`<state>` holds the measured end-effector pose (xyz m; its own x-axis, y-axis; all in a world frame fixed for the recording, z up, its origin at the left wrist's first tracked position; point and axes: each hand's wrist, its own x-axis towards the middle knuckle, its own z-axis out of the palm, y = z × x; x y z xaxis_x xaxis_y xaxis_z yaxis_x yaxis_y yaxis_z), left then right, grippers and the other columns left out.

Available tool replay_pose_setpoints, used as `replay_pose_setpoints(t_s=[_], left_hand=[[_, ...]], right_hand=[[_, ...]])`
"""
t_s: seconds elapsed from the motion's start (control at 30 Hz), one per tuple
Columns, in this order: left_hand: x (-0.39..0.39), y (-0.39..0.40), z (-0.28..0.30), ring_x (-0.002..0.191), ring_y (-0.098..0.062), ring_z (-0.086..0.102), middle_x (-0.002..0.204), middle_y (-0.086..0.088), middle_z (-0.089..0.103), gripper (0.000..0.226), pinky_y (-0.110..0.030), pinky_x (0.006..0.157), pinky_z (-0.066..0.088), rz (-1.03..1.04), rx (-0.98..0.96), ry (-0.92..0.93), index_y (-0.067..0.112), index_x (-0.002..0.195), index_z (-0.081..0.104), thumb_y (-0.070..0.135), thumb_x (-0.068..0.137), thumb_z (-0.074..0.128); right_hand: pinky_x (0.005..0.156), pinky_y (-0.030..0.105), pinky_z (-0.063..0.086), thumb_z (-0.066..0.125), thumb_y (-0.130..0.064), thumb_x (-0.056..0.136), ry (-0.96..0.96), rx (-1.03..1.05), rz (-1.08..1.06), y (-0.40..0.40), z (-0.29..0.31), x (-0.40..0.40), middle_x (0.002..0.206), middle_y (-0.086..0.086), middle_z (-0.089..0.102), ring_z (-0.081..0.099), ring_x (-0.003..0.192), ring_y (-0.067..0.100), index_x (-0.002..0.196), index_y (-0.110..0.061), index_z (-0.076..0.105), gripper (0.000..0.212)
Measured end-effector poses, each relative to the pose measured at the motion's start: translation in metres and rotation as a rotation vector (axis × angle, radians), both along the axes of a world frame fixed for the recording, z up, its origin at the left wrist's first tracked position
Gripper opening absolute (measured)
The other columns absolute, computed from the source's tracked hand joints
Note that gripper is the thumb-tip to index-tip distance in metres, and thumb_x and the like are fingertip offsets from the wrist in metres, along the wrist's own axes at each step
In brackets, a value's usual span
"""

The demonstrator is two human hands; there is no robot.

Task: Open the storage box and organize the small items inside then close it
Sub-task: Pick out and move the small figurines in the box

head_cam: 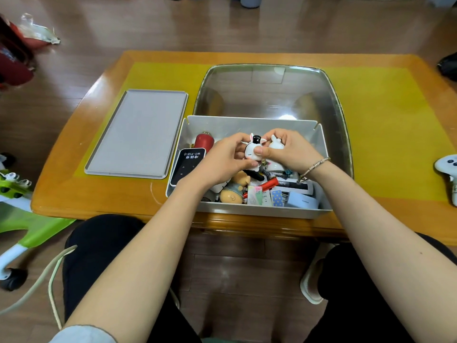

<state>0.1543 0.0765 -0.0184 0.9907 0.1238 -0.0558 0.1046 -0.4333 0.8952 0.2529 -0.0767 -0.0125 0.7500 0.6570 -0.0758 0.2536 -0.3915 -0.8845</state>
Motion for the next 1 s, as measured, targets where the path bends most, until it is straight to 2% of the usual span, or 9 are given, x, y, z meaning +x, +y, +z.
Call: replay_pose_setpoints(t_s=[0.1,0.17,0.23,0.43,0.53,0.7,0.83,0.9,1.0], left_hand=[[0.001,-0.003,-0.004,0.085,-0.003,0.066,0.099,0.002,0.068,0.042,-0.017,0.079,0.053,0.078,0.041,-0.035,0.016,0.116,0.052,0.012,0.082,0.075],[0.001,-0.004,-0.006,0.079,0.000,0.063,0.095,0.005,0.066,0.041,-0.018,0.077,0.052,0.135,0.035,-0.054,0.013,0.116,0.052,0.014,0.082,0.074],[0.000,-0.003,-0.007,0.076,0.001,0.061,0.089,0.011,0.063,0.039,-0.019,0.076,0.052,0.164,0.033,-0.067,0.016,0.114,0.050,0.016,0.083,0.074],[-0.006,-0.009,-0.009,0.084,0.003,0.059,0.093,0.016,0.060,0.039,-0.009,0.076,0.048,0.191,-0.003,-0.124,0.024,0.112,0.050,0.015,0.083,0.074],[-0.008,-0.012,-0.009,0.088,-0.003,0.060,0.096,0.009,0.063,0.036,-0.012,0.077,0.048,0.181,0.004,-0.141,0.020,0.111,0.057,0.014,0.081,0.075],[-0.013,-0.015,-0.011,0.072,0.017,0.057,0.087,0.019,0.056,0.038,-0.003,0.066,0.044,0.135,-0.079,-0.126,0.025,0.102,0.052,0.005,0.079,0.076],[-0.013,-0.019,-0.009,0.072,0.016,0.058,0.085,0.018,0.059,0.041,-0.004,0.064,0.044,0.070,-0.109,-0.121,0.031,0.095,0.051,0.004,0.079,0.076],[-0.012,-0.021,-0.009,0.074,0.013,0.060,0.086,0.016,0.062,0.041,-0.006,0.065,0.045,0.035,-0.127,-0.117,0.032,0.096,0.052,0.004,0.079,0.075],[-0.011,-0.018,-0.009,0.075,0.010,0.061,0.082,0.021,0.067,0.040,-0.009,0.069,0.047,0.019,-0.126,-0.120,0.036,0.101,0.053,0.008,0.081,0.074]], right_hand=[[0.059,0.027,0.052,0.076,-0.029,0.076,0.057,-0.004,-0.084,-0.003,0.000,-0.001,0.083,0.005,0.067,0.059,0.065,0.013,0.098,-0.013,0.062,0.030],[0.045,0.020,0.050,0.077,-0.024,0.076,0.066,-0.040,-0.140,-0.009,0.002,0.001,0.079,0.005,0.062,0.058,0.057,0.012,0.100,-0.012,0.057,0.033],[0.041,0.017,0.047,0.075,-0.018,0.078,0.116,-0.029,-0.168,-0.018,0.005,0.005,0.076,0.004,0.059,0.058,0.052,0.009,0.099,-0.013,0.051,0.033],[0.054,0.016,0.054,0.070,-0.005,0.080,0.205,0.113,-0.144,-0.036,0.013,0.010,0.089,0.013,0.063,0.068,0.061,0.006,0.108,0.000,0.054,0.033],[0.043,0.018,0.049,0.068,-0.013,0.084,0.133,0.031,-0.103,-0.037,0.014,0.008,0.078,0.008,0.065,0.063,0.050,0.008,0.107,-0.003,0.056,0.028],[0.045,0.023,0.052,0.065,0.005,0.081,0.280,0.143,-0.050,-0.037,0.015,0.000,0.080,0.014,0.062,0.063,0.058,0.016,0.100,-0.009,0.059,0.024],[0.043,0.021,0.045,0.061,-0.012,0.088,0.335,0.253,-0.070,-0.029,0.014,-0.008,0.079,0.013,0.062,0.054,0.057,0.018,0.085,-0.009,0.059,0.005],[0.042,0.020,0.042,0.057,-0.010,0.091,0.276,0.237,-0.056,-0.026,0.014,-0.008,0.080,0.010,0.064,0.052,0.051,0.013,0.092,-0.008,0.059,0.003],[0.045,0.021,0.044,0.056,-0.002,0.090,0.240,0.164,-0.093,-0.027,0.016,-0.003,0.091,0.012,0.062,0.055,0.060,0.018,0.105,-0.008,0.052,0.017]])
